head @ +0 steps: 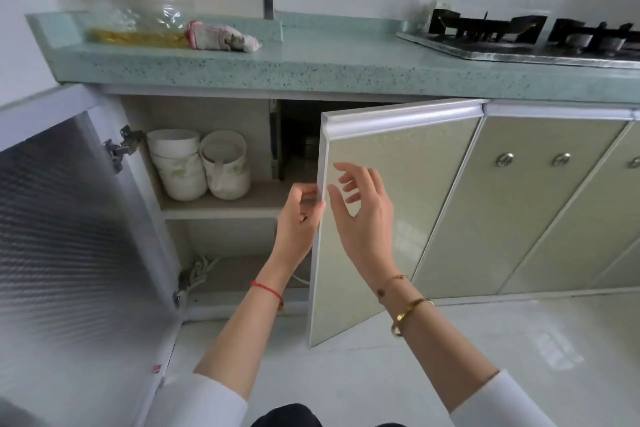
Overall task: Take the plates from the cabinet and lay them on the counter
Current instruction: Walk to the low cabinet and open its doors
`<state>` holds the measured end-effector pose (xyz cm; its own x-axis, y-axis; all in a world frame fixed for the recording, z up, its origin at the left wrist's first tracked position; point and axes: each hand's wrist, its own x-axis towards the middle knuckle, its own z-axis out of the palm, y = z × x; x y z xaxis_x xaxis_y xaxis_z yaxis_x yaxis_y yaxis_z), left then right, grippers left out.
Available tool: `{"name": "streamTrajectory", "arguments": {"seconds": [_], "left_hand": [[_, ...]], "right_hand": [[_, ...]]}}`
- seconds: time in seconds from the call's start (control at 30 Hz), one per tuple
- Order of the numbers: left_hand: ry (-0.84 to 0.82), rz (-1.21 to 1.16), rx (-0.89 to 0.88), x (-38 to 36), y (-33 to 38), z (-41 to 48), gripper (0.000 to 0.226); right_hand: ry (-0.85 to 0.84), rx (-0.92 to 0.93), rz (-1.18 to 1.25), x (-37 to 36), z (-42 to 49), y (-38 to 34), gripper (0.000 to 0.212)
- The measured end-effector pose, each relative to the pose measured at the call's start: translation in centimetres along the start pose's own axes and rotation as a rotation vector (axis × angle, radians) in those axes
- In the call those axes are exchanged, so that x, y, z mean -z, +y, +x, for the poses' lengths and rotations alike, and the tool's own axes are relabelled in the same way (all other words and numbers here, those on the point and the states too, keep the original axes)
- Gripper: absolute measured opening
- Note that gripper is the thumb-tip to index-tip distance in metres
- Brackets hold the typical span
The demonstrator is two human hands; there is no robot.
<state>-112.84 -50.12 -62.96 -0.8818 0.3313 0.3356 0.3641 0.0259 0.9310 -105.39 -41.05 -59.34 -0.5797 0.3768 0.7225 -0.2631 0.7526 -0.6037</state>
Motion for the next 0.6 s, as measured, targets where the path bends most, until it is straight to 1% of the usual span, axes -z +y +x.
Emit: {"name": "streamTrajectory", "arguments": {"seconds": [0.17,0.23,0.3,0.43,0.53,0.6], "left_hand": [[0.001,-0.051,-0.060,-1.7,1.0,-4.4,0.016],[0.013,-0.052,-0.143,-2.8,1.4,-6.2,0.014],[0.019,-0.038,-0.251,-3.8,1.7,-7.6,0.014],[-0.023,0.014,-0.373,-6.0,1.7,-9.4,0.021],[-0.081,0.056,-0.411,-8.1,2.1,-10.5,0.028],[-0.139,0.034,-0.438,-9.9,2.7,-11.2,0.035]], "right_hand": [[0.091,0.006,-0.021,2.3,-1.4,-0.4,0.046],[0.125,0.000,0.015,3.4,-2.2,-0.3,0.052],[0.172,0.016,0.012,4.6,-3.0,-0.3,0.054],[0.280,0.081,-0.051,7.4,-4.4,-0.2,0.055],[0.355,0.121,-0.128,9.9,-4.6,-0.2,0.058],[0.432,0.119,-0.165,11.8,-4.8,0.1,0.058]]}}
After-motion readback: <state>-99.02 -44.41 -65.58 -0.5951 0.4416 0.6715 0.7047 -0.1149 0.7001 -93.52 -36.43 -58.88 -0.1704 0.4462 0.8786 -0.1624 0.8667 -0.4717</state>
